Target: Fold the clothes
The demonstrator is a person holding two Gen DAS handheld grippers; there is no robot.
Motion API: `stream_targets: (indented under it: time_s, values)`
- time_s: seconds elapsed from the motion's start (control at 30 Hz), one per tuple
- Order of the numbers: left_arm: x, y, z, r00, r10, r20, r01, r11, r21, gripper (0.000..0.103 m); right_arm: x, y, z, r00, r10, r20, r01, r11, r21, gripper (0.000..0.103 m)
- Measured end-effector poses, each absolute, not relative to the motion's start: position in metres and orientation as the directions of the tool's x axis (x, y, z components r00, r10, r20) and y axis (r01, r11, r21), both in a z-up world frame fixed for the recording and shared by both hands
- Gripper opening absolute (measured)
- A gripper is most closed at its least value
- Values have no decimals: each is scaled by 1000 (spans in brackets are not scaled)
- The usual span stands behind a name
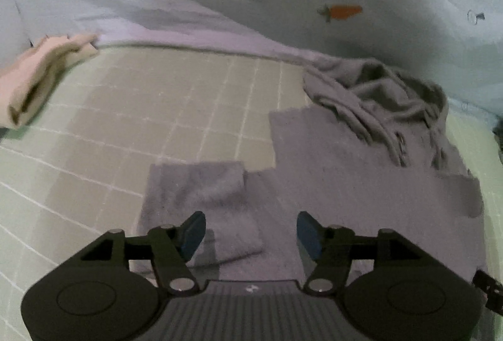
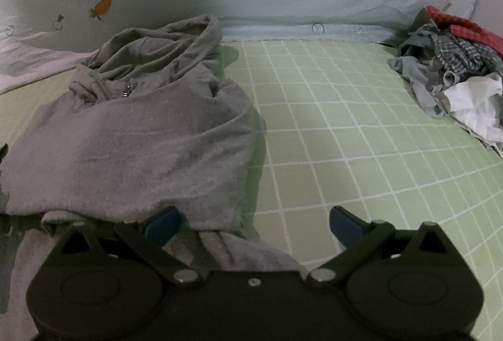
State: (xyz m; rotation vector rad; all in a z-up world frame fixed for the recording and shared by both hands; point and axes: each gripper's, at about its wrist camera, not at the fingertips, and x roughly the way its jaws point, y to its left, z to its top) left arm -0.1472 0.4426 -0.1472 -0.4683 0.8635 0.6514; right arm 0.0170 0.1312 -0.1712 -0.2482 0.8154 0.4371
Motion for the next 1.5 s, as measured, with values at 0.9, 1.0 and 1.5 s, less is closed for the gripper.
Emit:
stream_targets:
  time_s: [0.9, 1.0, 1.5]
  values:
    - [-146, 450, -130, 551, 256, -794, -672, 700, -241, 3, 18, 138, -170, 610, 269, -745, -456, 888, -53, 103]
    - [-137, 438, -113, 615, 217, -758, -616, 732, -291, 2, 17, 136, -168, 609, 282, -741, -459, 888, -39, 103]
    - [-82, 350, -114, 523, 124, -843, -447, 883, -147, 69, 11, 122, -152, 656, 305, -691, -467, 882, -54, 103]
